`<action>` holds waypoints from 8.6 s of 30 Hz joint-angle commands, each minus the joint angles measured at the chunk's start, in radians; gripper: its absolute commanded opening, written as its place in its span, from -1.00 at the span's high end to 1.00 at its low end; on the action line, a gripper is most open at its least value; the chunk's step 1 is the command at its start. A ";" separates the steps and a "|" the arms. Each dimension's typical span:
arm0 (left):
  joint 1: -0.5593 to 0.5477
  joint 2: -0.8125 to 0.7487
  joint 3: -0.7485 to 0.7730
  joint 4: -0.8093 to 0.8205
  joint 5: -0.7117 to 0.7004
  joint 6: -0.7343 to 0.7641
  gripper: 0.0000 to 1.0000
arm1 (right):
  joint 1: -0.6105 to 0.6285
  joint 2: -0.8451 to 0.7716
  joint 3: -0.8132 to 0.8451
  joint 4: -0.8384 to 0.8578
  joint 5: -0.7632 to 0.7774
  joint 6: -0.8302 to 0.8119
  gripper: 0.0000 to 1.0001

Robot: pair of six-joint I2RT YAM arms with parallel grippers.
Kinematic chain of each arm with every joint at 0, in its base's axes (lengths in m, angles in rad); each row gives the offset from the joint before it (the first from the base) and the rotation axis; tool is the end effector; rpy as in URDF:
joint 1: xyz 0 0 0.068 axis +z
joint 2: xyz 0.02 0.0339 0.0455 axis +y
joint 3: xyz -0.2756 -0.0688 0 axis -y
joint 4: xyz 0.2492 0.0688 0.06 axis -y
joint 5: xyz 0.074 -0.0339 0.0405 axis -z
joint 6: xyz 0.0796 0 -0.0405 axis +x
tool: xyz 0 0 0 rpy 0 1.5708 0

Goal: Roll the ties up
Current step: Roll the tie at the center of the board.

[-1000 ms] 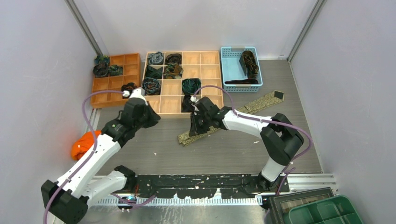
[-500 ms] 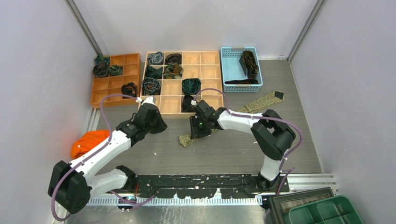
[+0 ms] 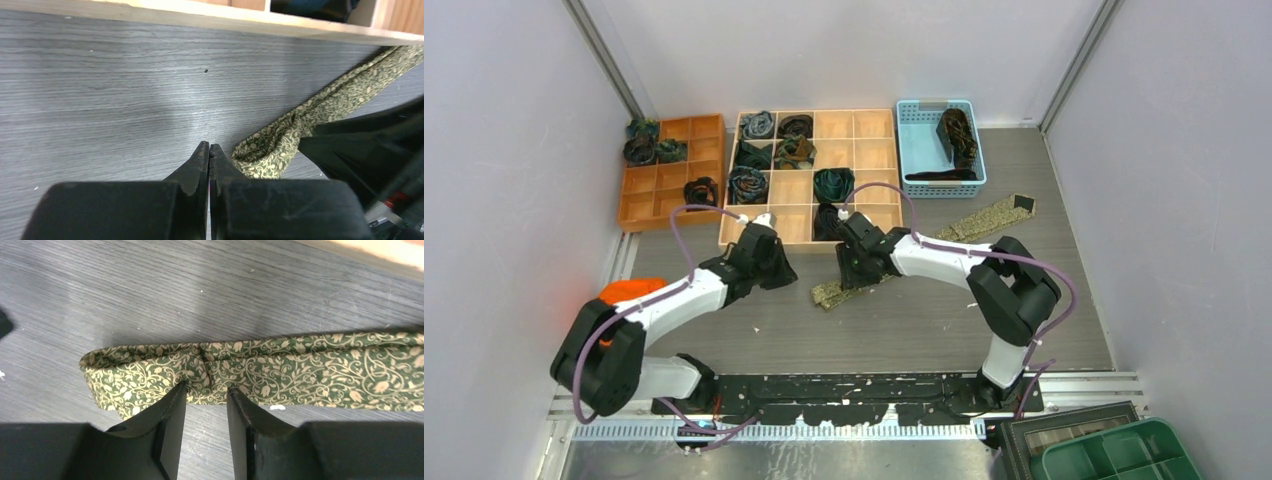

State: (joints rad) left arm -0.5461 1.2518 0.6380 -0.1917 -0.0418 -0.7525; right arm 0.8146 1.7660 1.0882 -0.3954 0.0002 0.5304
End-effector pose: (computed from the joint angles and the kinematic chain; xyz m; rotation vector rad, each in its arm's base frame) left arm 0.2395 -0.1416 0.1700 -0.2730 2.4358 -0.5556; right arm 0.2597 0.2753 0.1394 -0.3851 2.6926 0.4303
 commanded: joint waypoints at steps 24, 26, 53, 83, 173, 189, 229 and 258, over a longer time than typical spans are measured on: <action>-0.013 0.217 -0.097 0.433 0.184 -0.001 1.00 | 0.214 -0.183 -0.296 0.303 0.033 0.287 0.97; -0.017 0.214 -0.110 0.439 0.187 -0.004 1.00 | 0.212 -0.157 -0.280 0.309 0.048 0.275 0.98; -0.036 -0.109 0.040 -0.247 -0.423 -0.137 1.00 | 0.279 -0.154 0.060 -0.115 0.251 0.074 0.85; -0.036 -0.960 0.146 -0.873 -0.705 -0.162 1.00 | 0.352 0.354 0.564 -0.417 0.464 -0.150 -0.24; -0.037 -0.299 0.058 -0.184 -0.332 0.005 1.00 | -0.061 -0.002 -0.136 0.573 -0.580 0.436 0.69; -0.038 -0.285 0.061 -0.178 -0.309 0.013 1.00 | -0.111 0.015 -0.225 0.727 -0.611 0.502 0.70; -0.037 -0.138 0.011 -0.043 -0.190 0.018 1.00 | -0.084 -0.014 -0.059 0.174 -0.271 0.133 0.39; -0.036 -0.404 -0.009 -0.306 -0.391 -0.056 1.00 | 0.162 -0.107 0.149 -0.144 0.283 0.035 0.01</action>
State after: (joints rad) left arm -0.5831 0.9623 0.5694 -0.3763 -0.3115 -0.7830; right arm 0.9424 1.7737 1.2064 -0.5110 0.2001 0.5732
